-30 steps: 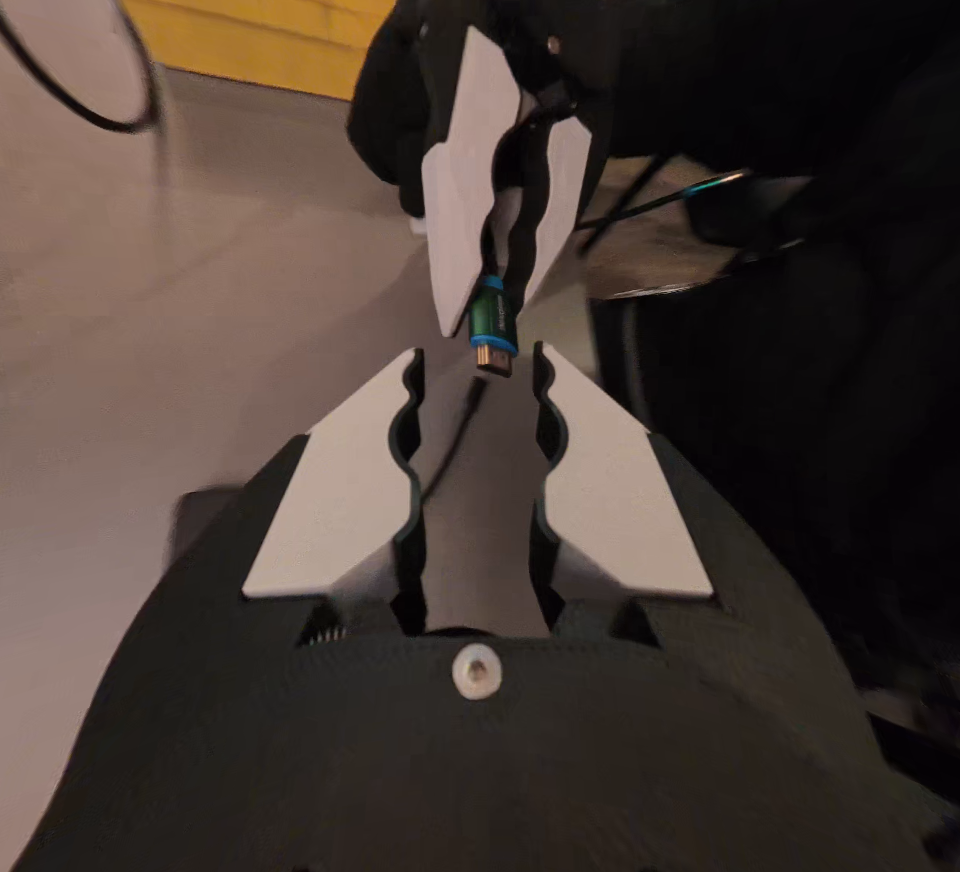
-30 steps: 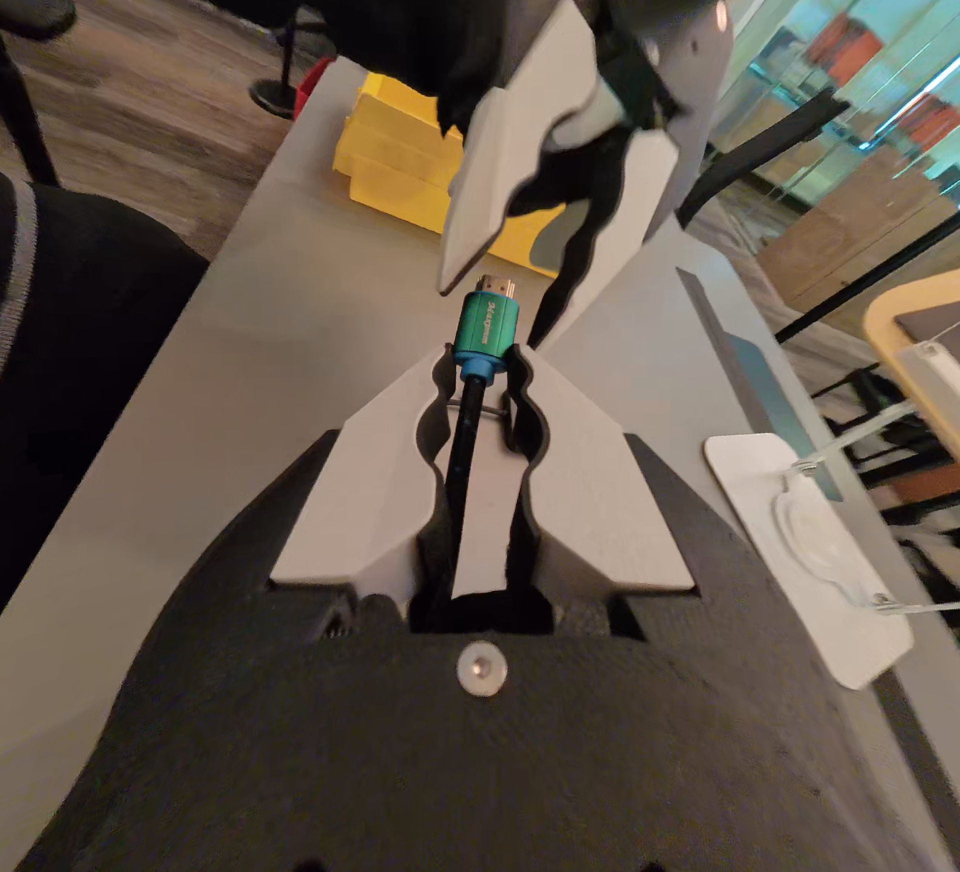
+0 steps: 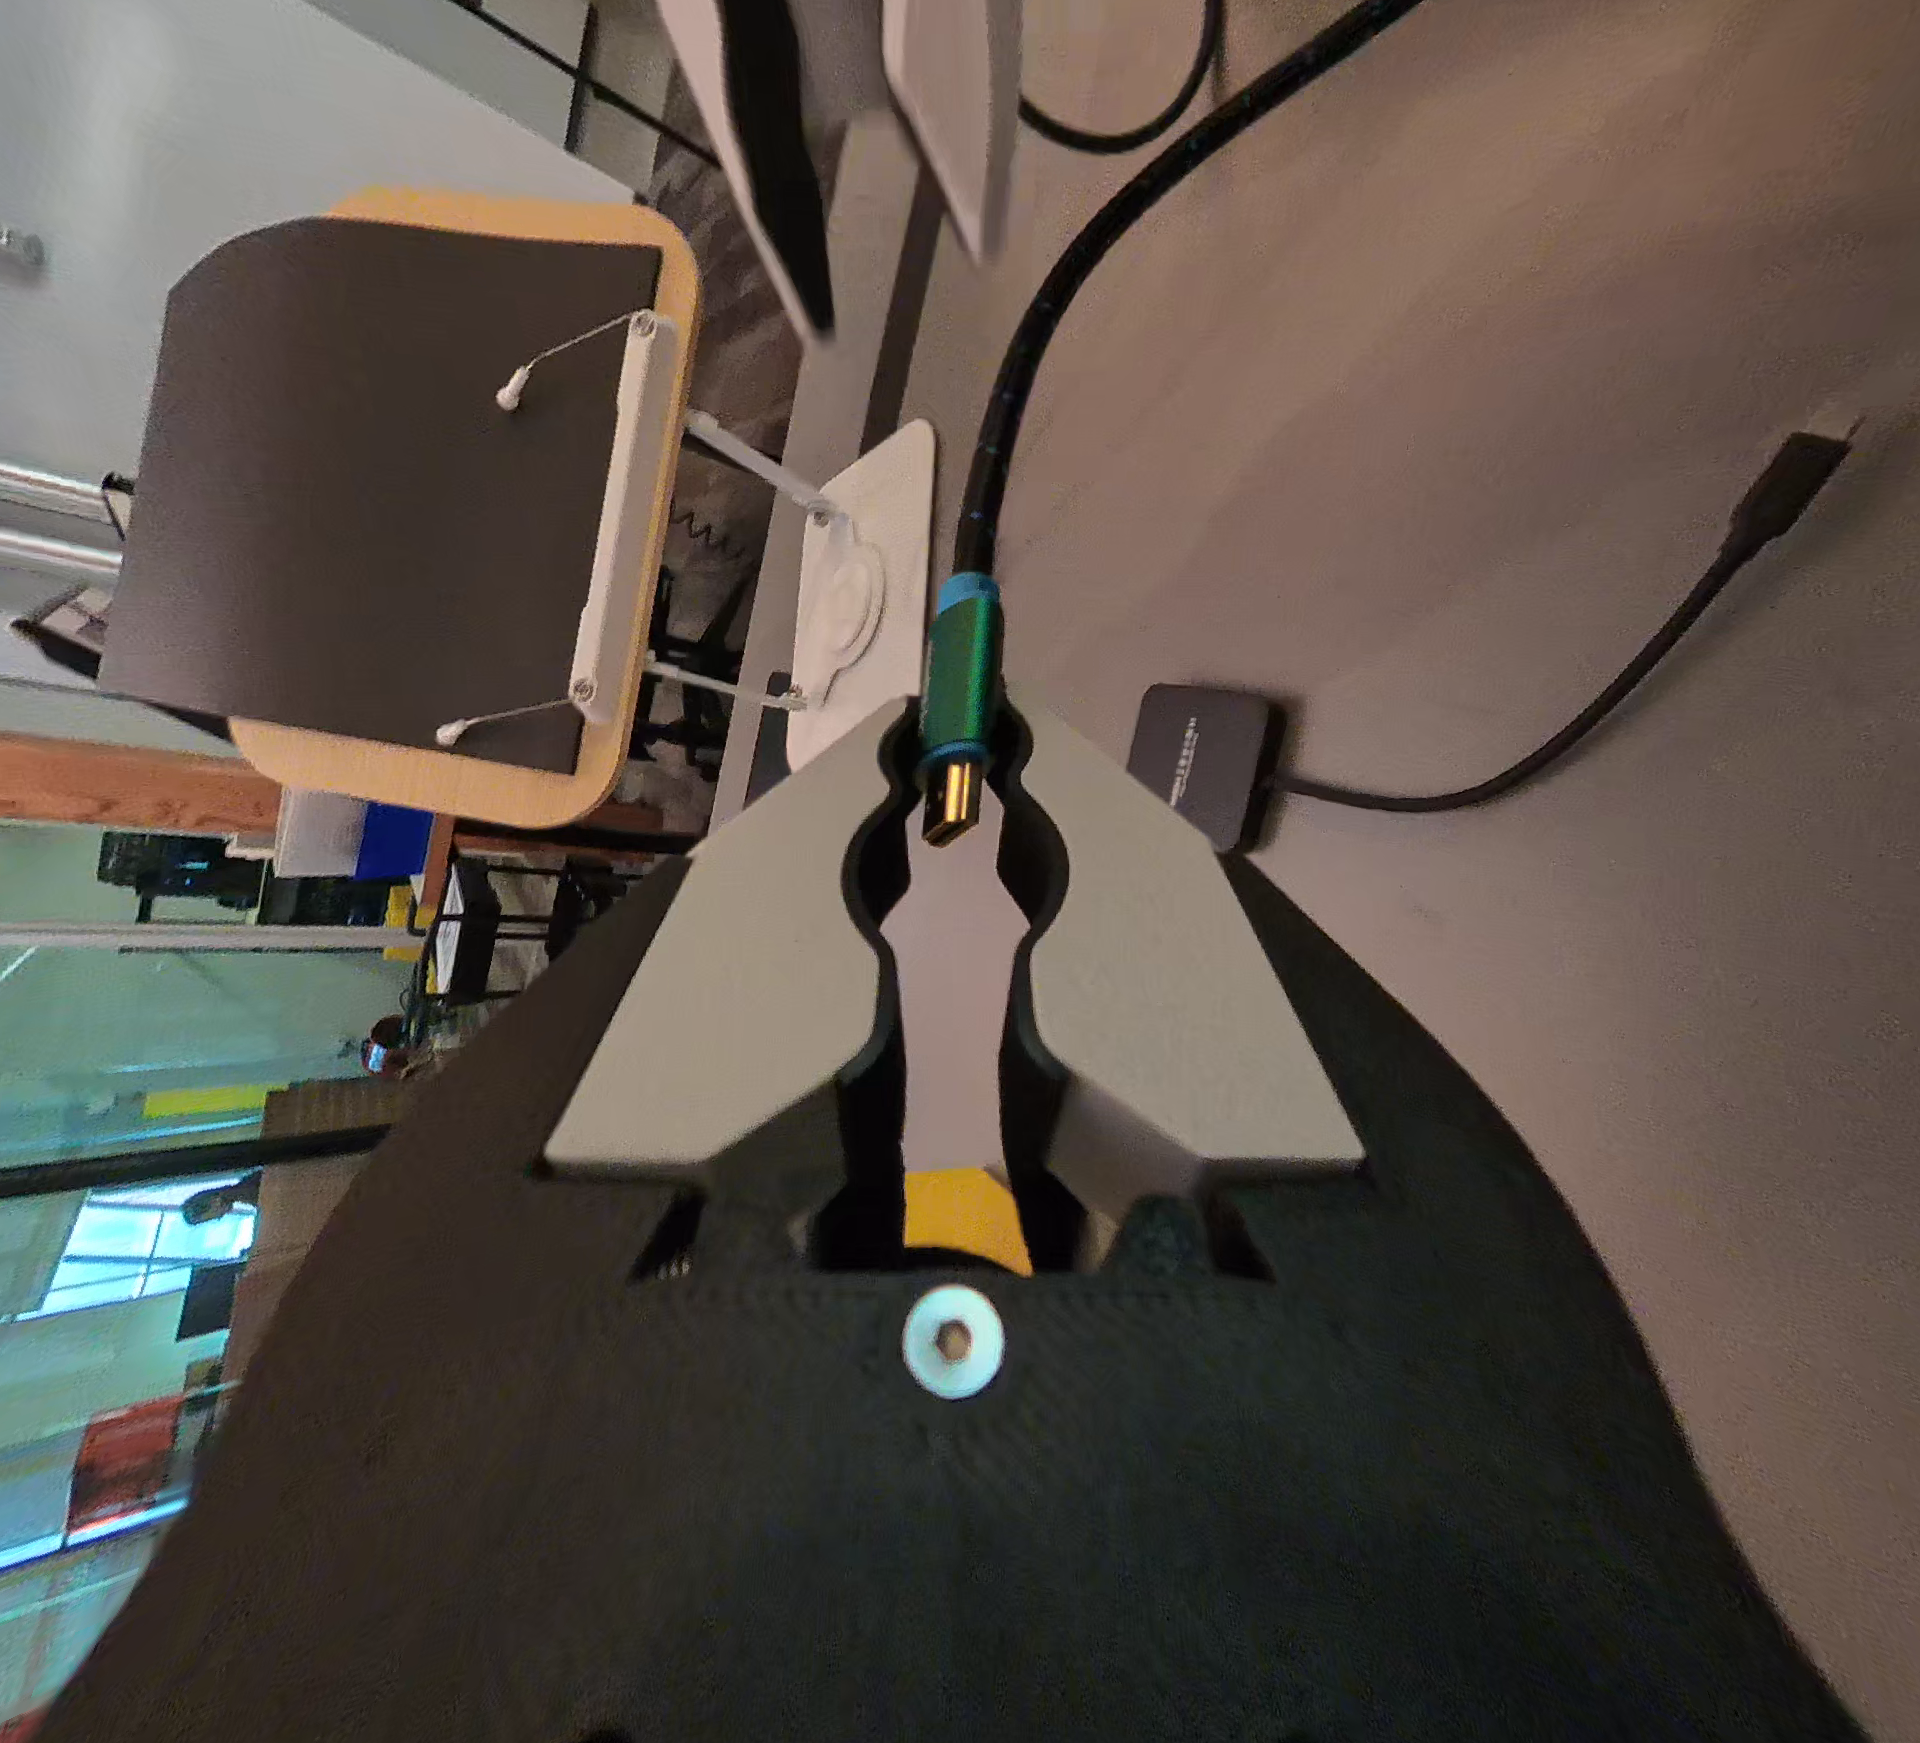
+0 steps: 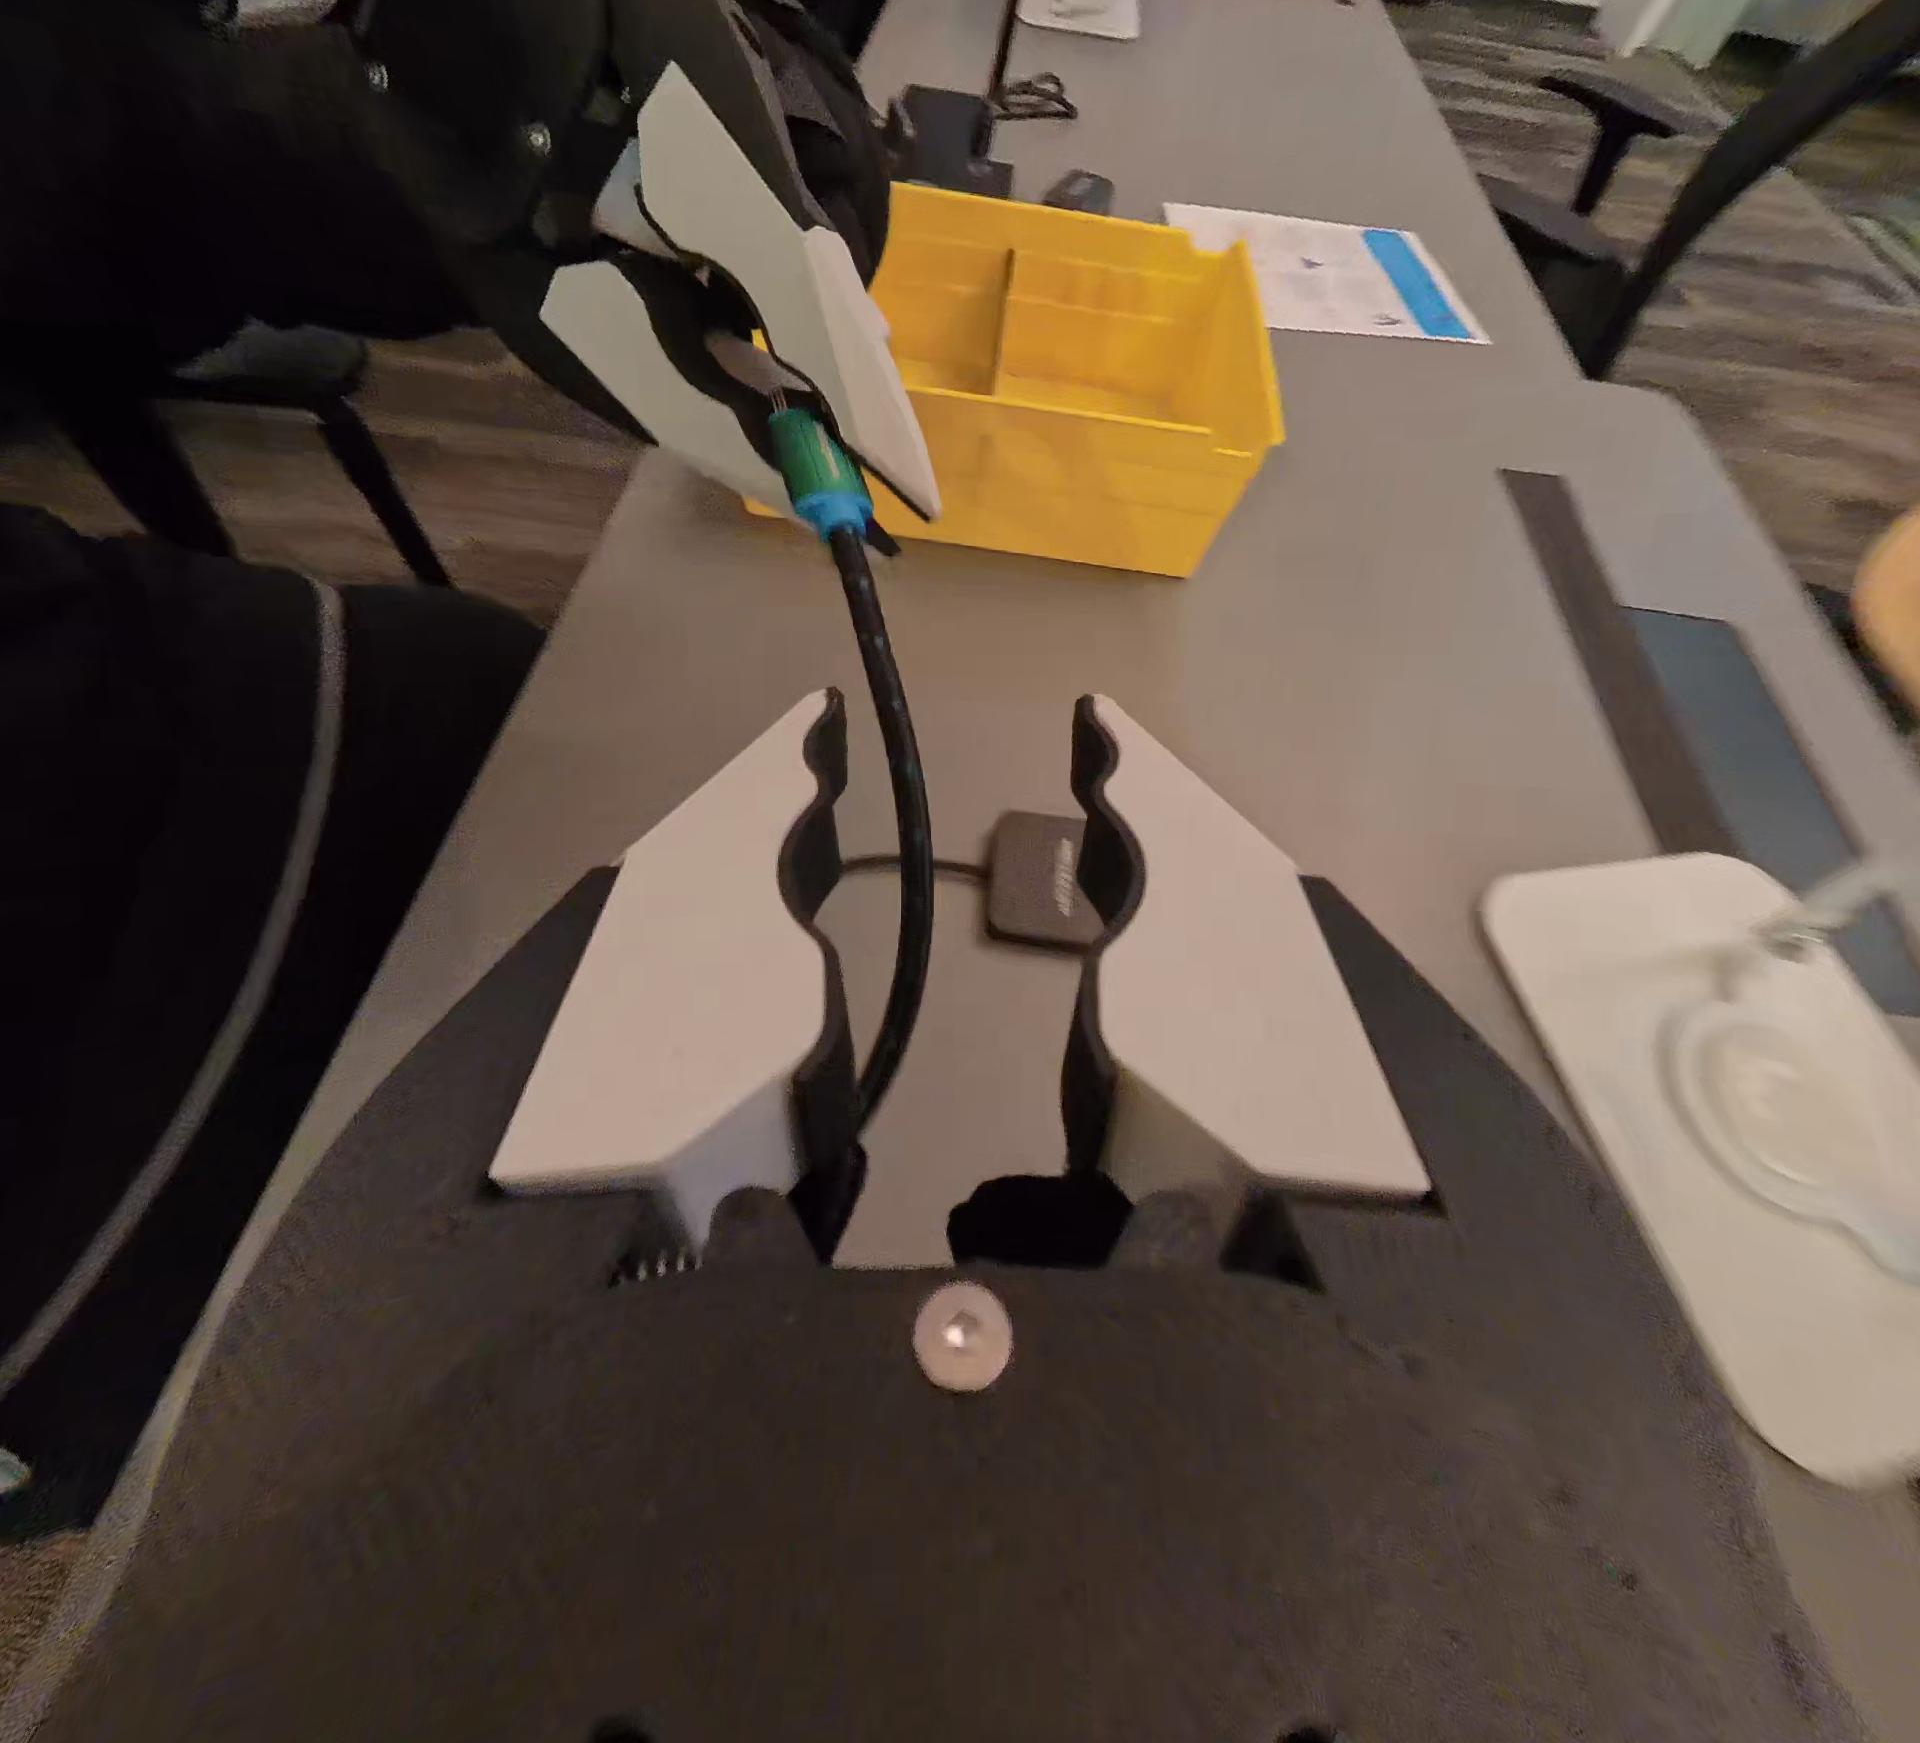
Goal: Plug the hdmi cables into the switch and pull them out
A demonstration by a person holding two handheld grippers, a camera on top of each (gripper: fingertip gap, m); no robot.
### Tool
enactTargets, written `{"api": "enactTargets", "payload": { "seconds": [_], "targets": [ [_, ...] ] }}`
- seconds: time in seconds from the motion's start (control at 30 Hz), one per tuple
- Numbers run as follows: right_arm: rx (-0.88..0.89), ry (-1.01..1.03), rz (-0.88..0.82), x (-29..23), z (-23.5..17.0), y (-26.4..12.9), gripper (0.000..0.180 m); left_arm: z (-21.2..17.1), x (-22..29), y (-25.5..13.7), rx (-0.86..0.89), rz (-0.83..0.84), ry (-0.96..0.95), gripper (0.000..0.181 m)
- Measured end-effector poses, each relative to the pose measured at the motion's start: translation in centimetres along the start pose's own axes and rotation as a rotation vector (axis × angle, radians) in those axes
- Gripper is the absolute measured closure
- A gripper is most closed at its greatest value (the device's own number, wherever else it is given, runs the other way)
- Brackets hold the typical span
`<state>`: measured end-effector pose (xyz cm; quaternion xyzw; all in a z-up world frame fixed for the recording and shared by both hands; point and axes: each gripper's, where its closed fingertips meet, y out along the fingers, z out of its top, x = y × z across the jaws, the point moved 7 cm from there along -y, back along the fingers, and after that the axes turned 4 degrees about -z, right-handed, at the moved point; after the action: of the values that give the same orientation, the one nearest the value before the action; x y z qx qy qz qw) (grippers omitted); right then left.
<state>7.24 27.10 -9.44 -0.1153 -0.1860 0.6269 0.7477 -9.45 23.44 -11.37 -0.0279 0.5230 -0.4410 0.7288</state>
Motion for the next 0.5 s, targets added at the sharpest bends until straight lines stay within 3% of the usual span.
{"api": "enactTargets", "payload": {
  "seconds": [0.1,0.23,0.43,0.5],
  "targets": [
    [-0.042,-0.071,-0.055,-0.9,2.5,-4.0,0.141,-0.7,-0.6,-0.4,-0.001,0.029,-0.023,0.172],
    [-0.1,-0.125,-0.007,-6.7,5.5,-6.9,0.138,-1.1,-0.9,-0.4,-0.009,0.056,-0.017,0.172],
    [-0.048,-0.169,-0.009,-15.1,6.4,-5.6,0.14,-1.2,-0.8,-0.2,-0.012,0.074,-0.008,0.173],
    [0.014,-0.089,0.05,-17.0,6.0,-4.3,0.141,-1.0,-0.5,-0.3,-0.008,0.079,0.003,0.173]
  ]
}}
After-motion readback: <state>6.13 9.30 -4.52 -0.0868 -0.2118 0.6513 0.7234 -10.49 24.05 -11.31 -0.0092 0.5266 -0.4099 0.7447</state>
